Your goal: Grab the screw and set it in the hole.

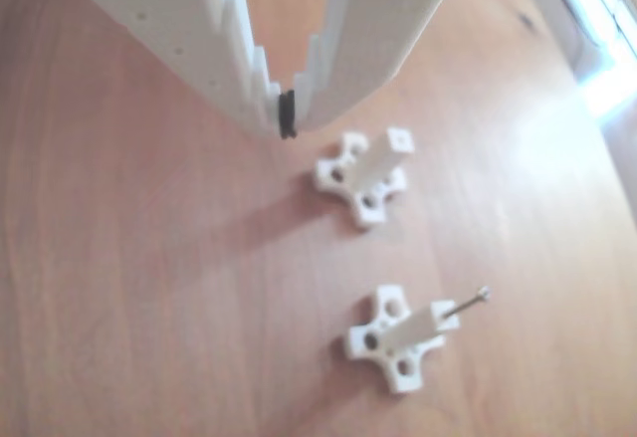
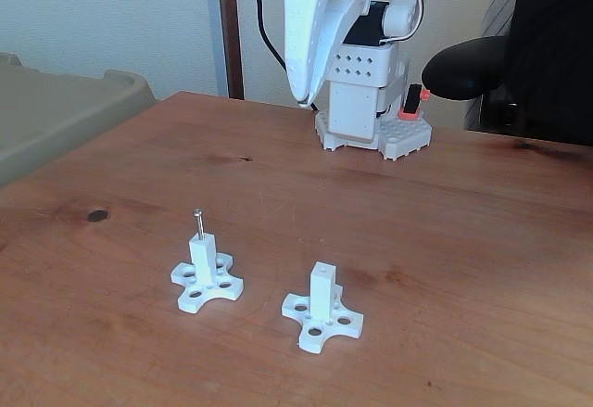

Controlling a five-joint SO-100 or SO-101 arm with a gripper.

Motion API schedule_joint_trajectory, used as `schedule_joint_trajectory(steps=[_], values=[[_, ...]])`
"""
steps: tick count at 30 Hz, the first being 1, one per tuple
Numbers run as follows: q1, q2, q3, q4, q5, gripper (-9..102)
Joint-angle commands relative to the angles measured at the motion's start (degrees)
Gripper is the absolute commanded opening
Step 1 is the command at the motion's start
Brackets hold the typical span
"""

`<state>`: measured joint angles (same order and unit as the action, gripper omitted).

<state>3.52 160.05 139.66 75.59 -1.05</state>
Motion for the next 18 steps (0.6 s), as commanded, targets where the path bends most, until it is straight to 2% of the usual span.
schedule_joint_trajectory(steps=[1, 18], values=[[-0.3, -4.9, -8.6, 0.2, 0.6, -4], [0.6, -32.5, -27.4, 0.5, 1.8, -4]])
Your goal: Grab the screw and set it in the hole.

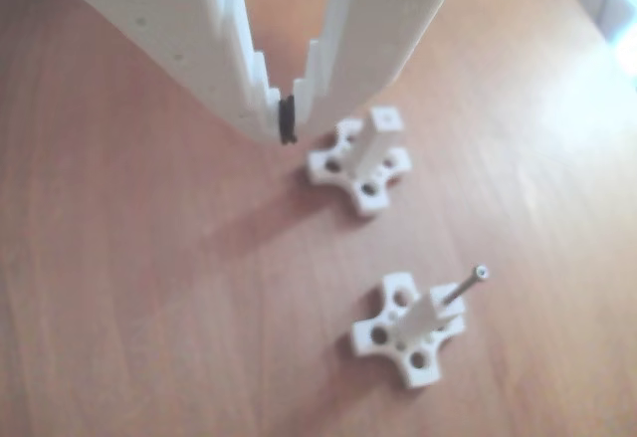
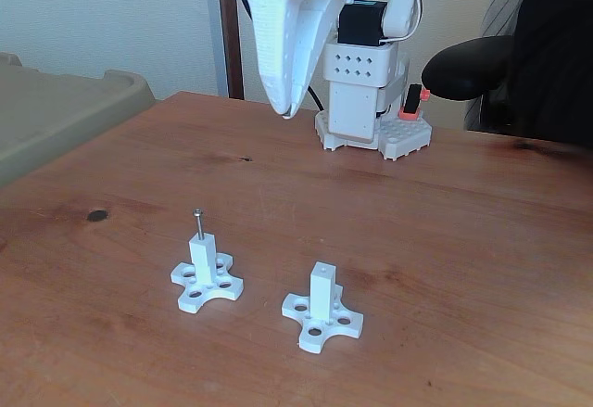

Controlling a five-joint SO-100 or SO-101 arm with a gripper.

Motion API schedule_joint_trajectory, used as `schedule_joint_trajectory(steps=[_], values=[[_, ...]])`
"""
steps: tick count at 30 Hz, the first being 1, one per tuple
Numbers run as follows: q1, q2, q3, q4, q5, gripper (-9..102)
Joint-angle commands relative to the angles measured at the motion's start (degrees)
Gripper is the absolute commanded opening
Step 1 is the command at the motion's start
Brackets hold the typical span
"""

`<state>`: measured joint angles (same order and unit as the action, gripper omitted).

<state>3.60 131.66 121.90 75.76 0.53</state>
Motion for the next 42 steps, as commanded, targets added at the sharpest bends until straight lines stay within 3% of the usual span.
schedule_joint_trajectory(steps=[1, 21, 42], values=[[0.8, -6.1, -11.5, 0.6, 0.3, -4], [5.0, -28.5, -27.8, -1.3, 0.4, -4], [5.3, -35.9, -35.0, 5.3, 1.4, 10]])
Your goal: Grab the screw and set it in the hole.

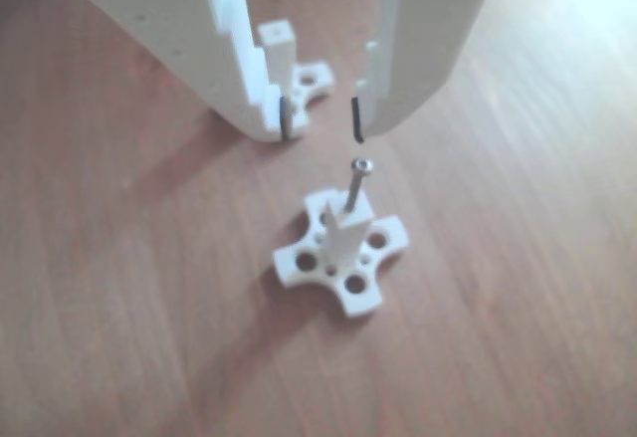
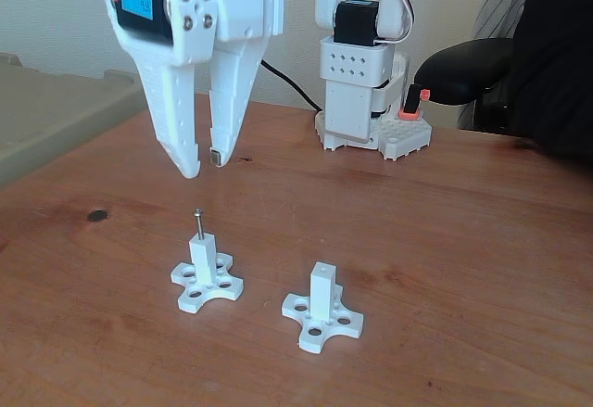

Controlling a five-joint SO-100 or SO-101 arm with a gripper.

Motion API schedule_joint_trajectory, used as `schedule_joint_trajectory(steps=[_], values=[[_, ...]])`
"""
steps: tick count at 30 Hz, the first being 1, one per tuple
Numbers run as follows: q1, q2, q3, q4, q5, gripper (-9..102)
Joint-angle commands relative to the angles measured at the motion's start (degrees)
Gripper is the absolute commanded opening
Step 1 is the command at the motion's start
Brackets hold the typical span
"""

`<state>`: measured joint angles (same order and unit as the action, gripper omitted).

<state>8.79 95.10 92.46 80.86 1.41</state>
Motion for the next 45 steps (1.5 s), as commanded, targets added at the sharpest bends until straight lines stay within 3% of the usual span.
schedule_joint_trajectory(steps=[1, 45], values=[[0.0, 0.2, -5.6, 0.2, 0.5, 10], [-1.2, -10.4, -11.9, -0.2, 1.7, 11]])
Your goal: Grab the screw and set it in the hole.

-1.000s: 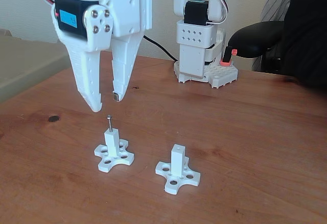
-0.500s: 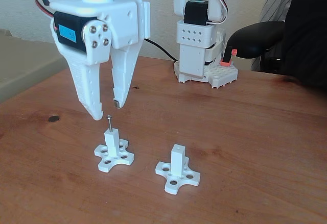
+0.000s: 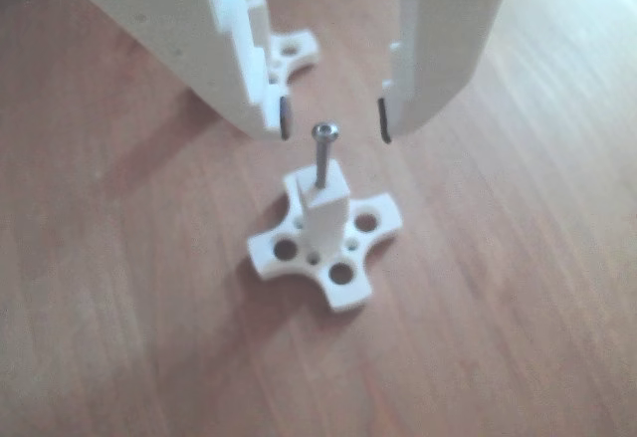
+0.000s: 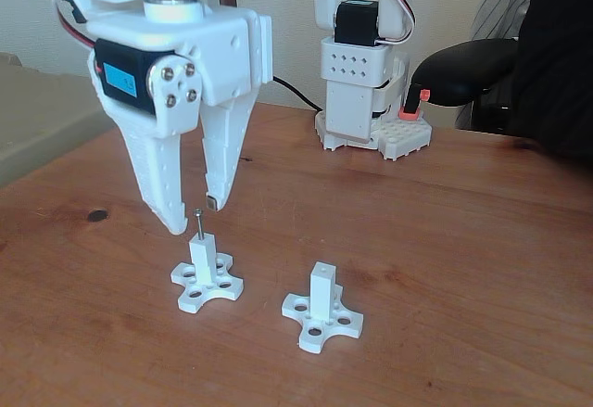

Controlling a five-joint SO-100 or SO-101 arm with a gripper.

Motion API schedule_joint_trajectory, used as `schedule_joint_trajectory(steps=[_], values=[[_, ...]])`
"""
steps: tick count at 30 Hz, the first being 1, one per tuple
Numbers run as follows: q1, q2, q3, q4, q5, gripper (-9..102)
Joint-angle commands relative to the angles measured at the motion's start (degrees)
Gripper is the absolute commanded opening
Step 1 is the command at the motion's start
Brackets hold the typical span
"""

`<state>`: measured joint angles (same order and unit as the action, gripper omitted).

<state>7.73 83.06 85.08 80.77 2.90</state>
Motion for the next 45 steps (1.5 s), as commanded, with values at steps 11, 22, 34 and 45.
schedule_joint_trajectory(steps=[11, 22, 34, 45], values=[[0.5, 1.7, -3.8, -0.4, -0.1, 11], [0.7, 1.1, -3.6, -0.9, -0.2, 11], [0.3, 0.6, -3.0, -1.4, -0.3, 11], [0.0, 0.4, -2.8, -1.1, -0.4, 11]])
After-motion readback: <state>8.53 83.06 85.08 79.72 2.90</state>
